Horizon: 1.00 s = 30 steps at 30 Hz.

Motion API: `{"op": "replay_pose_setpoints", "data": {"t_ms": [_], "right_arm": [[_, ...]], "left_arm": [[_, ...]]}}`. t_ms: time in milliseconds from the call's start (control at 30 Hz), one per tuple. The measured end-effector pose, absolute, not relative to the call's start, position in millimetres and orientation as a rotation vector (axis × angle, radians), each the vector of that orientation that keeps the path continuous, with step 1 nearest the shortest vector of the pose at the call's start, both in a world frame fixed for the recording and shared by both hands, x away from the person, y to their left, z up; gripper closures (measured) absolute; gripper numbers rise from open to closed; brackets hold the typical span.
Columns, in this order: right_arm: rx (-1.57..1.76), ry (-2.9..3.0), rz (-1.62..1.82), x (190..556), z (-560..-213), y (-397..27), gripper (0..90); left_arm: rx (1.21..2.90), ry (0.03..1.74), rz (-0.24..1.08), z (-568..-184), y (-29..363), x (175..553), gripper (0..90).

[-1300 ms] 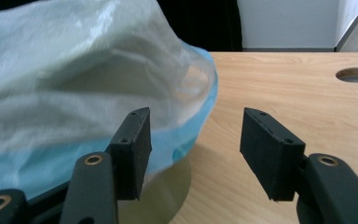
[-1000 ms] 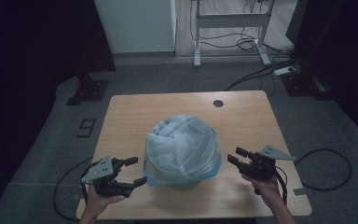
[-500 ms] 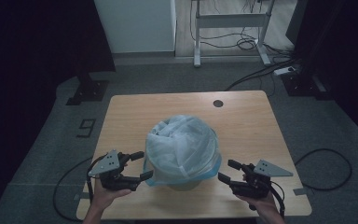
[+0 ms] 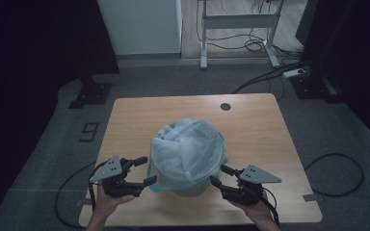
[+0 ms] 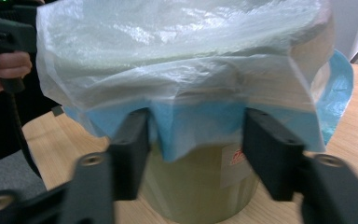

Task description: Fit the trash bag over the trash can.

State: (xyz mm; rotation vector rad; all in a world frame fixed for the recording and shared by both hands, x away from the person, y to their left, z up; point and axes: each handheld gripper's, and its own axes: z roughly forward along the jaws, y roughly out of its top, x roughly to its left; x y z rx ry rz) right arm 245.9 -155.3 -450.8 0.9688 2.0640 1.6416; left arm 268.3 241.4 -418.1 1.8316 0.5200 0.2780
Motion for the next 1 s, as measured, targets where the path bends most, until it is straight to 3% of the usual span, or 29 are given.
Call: {"op": "replay_pose_setpoints", "data": {"t_ms": [133, 233, 433, 533, 667, 1000], "right_arm": [[0.936, 2.068, 1.609, 243, -450, -150, 62.5], [0.923, 2.065, 1.594, 240, -449, -148, 70.5], [0.938, 2.051, 1.610, 237, -441, -148, 65.2], [0.928, 2.054, 1.609, 236, -437, -147, 72.2], [0.938, 2.062, 1.587, 239, -437, -146, 89.0], [0.954, 2.135, 1.580, 243, -460, -145, 89.5]], "left_arm": [[1.824, 0.524, 0.281, -419, 243, 268, 25.6], [1.821, 0.526, 0.280, -420, 243, 268, 25.8], [1.825, 0.531, 0.278, -422, 243, 268, 26.0], [1.822, 0.534, 0.275, -423, 244, 268, 26.1], [1.823, 0.534, 0.278, -424, 244, 268, 26.2], [1.812, 0.538, 0.281, -423, 246, 267, 26.9]]}}
